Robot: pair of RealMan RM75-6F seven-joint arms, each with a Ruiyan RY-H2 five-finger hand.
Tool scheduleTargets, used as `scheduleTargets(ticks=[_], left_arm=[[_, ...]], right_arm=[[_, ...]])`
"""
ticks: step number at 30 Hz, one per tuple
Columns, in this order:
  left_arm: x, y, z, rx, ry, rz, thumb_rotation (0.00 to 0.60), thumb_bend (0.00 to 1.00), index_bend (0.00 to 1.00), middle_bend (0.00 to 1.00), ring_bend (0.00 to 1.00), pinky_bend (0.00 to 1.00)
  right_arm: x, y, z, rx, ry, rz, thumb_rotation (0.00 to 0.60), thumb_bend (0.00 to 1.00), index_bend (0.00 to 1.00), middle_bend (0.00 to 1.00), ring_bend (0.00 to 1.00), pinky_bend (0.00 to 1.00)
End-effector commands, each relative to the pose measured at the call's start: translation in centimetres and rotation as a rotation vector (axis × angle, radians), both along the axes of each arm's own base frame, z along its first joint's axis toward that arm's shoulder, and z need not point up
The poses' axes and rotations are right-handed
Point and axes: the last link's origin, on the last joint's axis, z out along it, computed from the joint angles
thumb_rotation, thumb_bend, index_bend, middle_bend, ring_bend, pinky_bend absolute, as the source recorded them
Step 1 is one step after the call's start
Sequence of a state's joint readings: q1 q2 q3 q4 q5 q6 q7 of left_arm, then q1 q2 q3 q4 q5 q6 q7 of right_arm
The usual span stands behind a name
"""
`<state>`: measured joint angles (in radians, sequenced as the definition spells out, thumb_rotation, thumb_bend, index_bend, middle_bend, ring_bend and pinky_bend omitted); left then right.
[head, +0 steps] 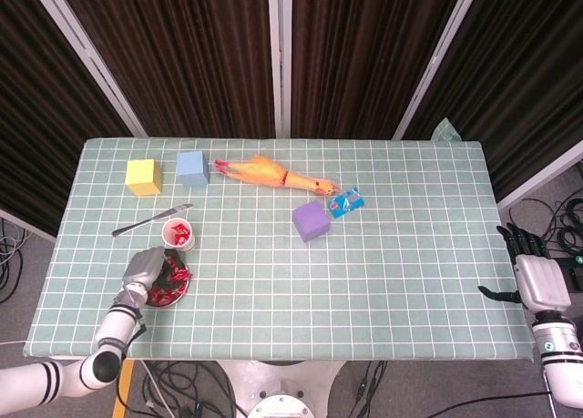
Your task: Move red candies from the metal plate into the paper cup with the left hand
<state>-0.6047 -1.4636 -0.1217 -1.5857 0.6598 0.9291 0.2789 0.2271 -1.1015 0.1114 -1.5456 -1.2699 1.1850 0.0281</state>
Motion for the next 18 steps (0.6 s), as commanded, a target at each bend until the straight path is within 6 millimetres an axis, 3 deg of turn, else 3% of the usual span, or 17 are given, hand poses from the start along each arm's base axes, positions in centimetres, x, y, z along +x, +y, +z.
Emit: scheduleTargets(ticks=[1, 18], left_arm=[[0.05, 0.09, 0.05, 0.001, 0.0, 0.0, 0.6, 0.26, 0.59, 1.0, 1.0, 1.0], [-0.24, -0.43, -0.48, -0.031, 0.003, 0.008, 0.6, 0.26, 0.6, 1.0, 1.0, 1.0]], right_arm=[[0.01, -0.01, 0.01, -0.001, 0.0, 0.0, 0.512, 0.0, 0.0, 0.0, 0.0, 0.0], [-0.11, -0.12, -0.19, 0.002, 0.0, -0.006, 0.512, 0.0, 0.0, 0.0, 0.0, 0.0]])
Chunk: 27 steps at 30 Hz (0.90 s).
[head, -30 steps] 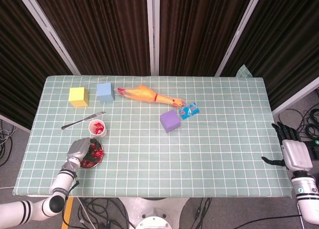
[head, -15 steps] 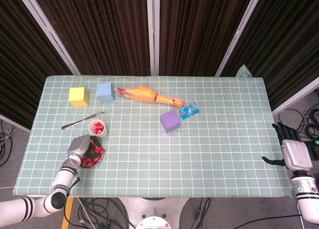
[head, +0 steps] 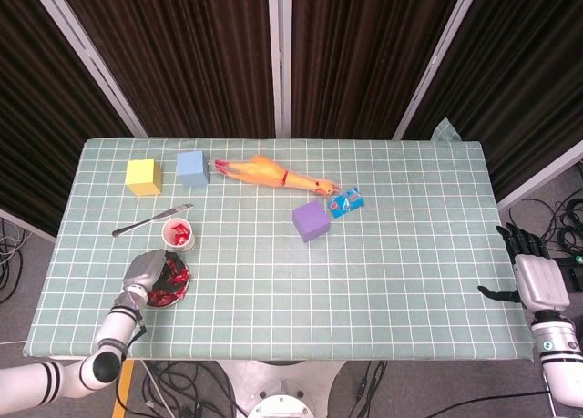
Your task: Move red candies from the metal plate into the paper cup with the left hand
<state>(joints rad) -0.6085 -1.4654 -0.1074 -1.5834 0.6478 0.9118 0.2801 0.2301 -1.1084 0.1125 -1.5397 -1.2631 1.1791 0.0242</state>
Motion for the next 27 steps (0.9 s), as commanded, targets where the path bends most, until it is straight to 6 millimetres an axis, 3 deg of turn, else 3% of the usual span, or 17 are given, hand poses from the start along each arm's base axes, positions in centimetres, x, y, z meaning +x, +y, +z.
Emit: scheduleTargets(ticks=[1, 16, 27], left_arm=[[0.0, -0.1, -0.1, -0.005, 0.0, -0.001, 0.6, 0.26, 0.6, 1.0, 1.0, 1.0], [0.0, 0.4, -0.5, 0.016, 0.008, 0.004, 0.6, 0.32, 0.64, 1.0, 1.0, 1.0], [0.4, 0.7, 1.2, 0.062, 0.002, 0.001, 0.6, 0.35, 0.68, 1.0, 1.0, 1.0]], right_arm=[[0.0, 0.0, 0.0, 0.0, 0.0, -0.001, 0.512, 0.0, 0.0, 0.0, 0.0, 0.0], [-0.2, 0.0, 0.1, 0.0, 0.0, -0.007, 0.514, 0.0, 0.0, 0.0, 0.0, 0.0], [0.0, 0.0, 0.1, 0.0, -0.001, 0.001, 0.512, 0.0, 0.0, 0.0, 0.0, 0.0]])
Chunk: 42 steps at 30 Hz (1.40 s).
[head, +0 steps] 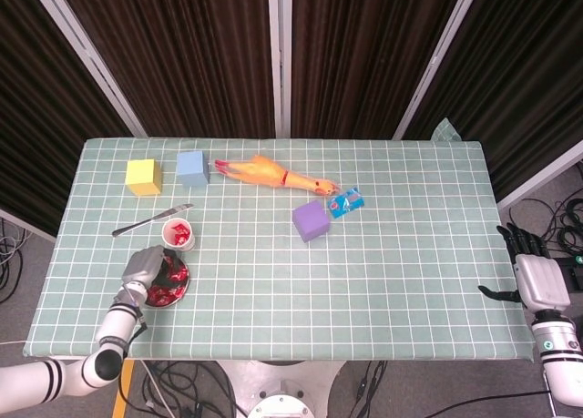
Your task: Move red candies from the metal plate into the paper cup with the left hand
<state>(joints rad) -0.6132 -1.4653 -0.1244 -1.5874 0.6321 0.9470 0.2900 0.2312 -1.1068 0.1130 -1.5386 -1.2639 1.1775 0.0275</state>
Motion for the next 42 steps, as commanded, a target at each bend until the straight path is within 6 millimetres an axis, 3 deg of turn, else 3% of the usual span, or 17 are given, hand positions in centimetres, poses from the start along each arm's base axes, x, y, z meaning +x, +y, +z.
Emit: scheduleTargets(ticks=[1, 11, 15, 35, 42], left_arm=[[0.3, 0.2, 0.9, 0.031, -0.004, -0.006, 0.6, 0.35, 0.68, 1.0, 1.0, 1.0], [1.6, 1.2, 7.4, 0.254, 0.046, -0.047, 0.6, 0.36, 0.68, 1.0, 1.0, 1.0], [2.4, 1.6, 8.5, 0.293, 0.055, -0.053, 0.6, 0.37, 0.69, 1.0, 1.0, 1.0], [3.8, 5.4, 4.5, 0.222, 0.055, -0.066, 0.6, 0.37, 0.68, 1.0, 1.0, 1.0], [3.6, 6.0, 4.4, 0.212, 0.047, -0.068, 0.6, 0.28, 0.51, 1.0, 1.0, 1.0]], right_arm=[[0.0, 0.0, 0.0, 0.001, 0.0, 0.0, 0.512, 0.0, 0.0, 0.0, 0.0, 0.0], [0.2, 0.1, 0.2, -0.003, -0.007, 0.009, 0.514, 0.0, 0.0, 0.0, 0.0, 0.0], [0.3, 0.3, 0.1, 0.0, -0.011, 0.016, 0.513, 0.0, 0.0, 0.0, 0.0, 0.0], [0.0, 0.4, 0.1, -0.004, -0.011, 0.006, 0.515, 0.0, 0.0, 0.0, 0.0, 0.0], [-0.2, 0.4, 0.2, -0.006, -0.011, 0.001, 0.511, 0.0, 0.0, 0.0, 0.0, 0.0]])
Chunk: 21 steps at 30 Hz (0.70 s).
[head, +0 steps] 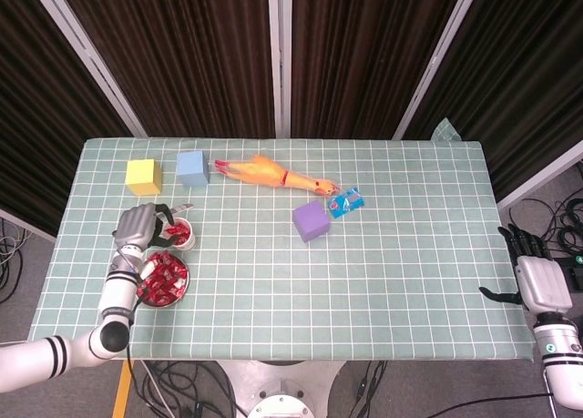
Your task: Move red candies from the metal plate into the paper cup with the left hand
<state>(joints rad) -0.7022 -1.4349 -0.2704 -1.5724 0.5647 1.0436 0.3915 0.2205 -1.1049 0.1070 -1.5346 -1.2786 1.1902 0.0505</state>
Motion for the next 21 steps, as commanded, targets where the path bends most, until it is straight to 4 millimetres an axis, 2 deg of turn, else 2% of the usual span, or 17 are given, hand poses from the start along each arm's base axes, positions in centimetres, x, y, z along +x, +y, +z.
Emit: scheduleTargets(ticks=[1, 8, 12, 17, 21], left_arm=[[0.0, 0.2, 0.1, 0.005, -0.007, -0.005, 0.6, 0.27, 0.5, 1.0, 1.0, 1.0], [0.4, -0.1, 0.9, 0.022, -0.021, -0.021, 0.6, 0.26, 0.48, 1.0, 1.0, 1.0], [0.5, -1.8, 2.4, 0.049, -0.034, -0.032, 0.6, 0.25, 0.49, 1.0, 1.0, 1.0], [-1.9, -6.0, 2.7, 0.01, -0.034, -0.004, 0.6, 0.24, 0.49, 1.0, 1.0, 1.0], [-4.2, -7.5, 2.0, -0.058, -0.028, 0.035, 0.6, 0.22, 0.49, 1.0, 1.0, 1.0]], right_arm=[[0.0, 0.0, 0.1, -0.002, 0.0, -0.001, 0.512, 0.0, 0.0, 0.0, 0.0, 0.0], [0.0, 0.0, 0.1, -0.004, -0.002, 0.002, 0.513, 0.0, 0.0, 0.0, 0.0, 0.0], [0.1, 0.0, 0.3, -0.009, -0.005, 0.004, 0.513, 0.0, 0.0, 0.0, 0.0, 0.0], [0.3, -0.1, 0.4, -0.009, -0.007, 0.017, 0.512, 0.0, 0.0, 0.0, 0.0, 0.0], [0.7, -0.1, 0.0, 0.003, -0.012, 0.033, 0.514, 0.0, 0.0, 0.0, 0.0, 0.0]])
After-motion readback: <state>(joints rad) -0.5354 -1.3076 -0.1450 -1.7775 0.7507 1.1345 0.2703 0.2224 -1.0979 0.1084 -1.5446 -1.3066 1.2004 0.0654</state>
